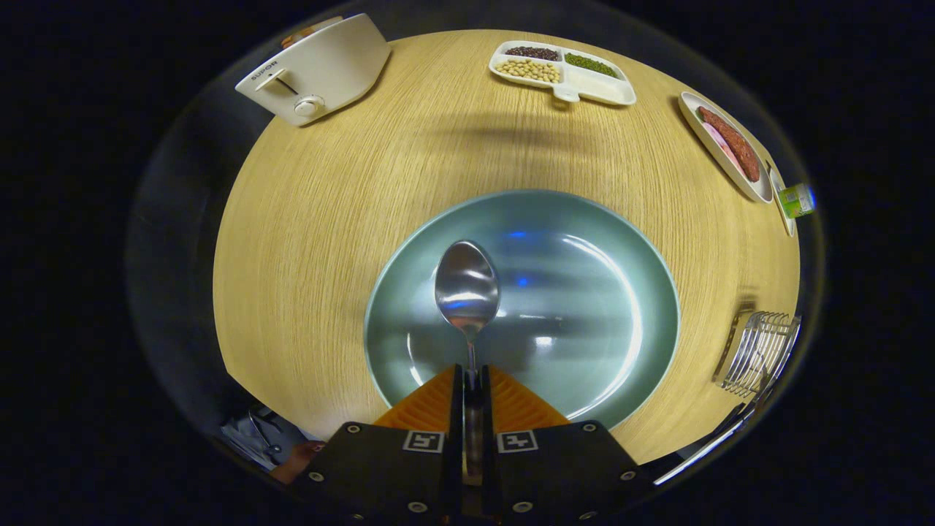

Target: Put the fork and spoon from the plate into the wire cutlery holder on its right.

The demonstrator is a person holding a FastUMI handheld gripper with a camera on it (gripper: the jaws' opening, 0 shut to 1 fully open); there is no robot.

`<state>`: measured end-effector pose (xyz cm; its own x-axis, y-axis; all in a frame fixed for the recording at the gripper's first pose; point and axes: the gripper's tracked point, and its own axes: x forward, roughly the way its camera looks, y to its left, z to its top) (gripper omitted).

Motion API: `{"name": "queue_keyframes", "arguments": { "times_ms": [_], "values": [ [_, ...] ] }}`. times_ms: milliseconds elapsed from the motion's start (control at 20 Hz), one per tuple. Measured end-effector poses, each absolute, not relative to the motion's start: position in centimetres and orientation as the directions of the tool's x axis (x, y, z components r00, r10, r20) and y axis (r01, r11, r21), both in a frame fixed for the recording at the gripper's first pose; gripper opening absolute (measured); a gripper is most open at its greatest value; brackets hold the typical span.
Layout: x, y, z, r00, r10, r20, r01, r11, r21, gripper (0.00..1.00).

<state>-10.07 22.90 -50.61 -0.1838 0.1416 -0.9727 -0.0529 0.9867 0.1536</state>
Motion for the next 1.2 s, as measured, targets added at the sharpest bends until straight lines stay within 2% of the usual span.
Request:
{"name": "queue_keyframes", "arguments": {
  "times_ms": [200,350,800,1200],
  "values": [
    [-10.1,22.9,-50.8,-0.170,0.147,-0.974,-0.061,0.985,0.160,0.05],
    [-9.9,22.4,-50.1,-0.122,0.152,-0.981,-0.063,0.985,0.161,0.04],
    [-7.7,17.8,-45.1,0.060,0.214,-0.975,0.072,0.973,0.218,0.03],
    [-5.9,10.7,-37.9,0.254,0.184,-0.950,0.179,0.956,0.233,0.03]
  ]
}}
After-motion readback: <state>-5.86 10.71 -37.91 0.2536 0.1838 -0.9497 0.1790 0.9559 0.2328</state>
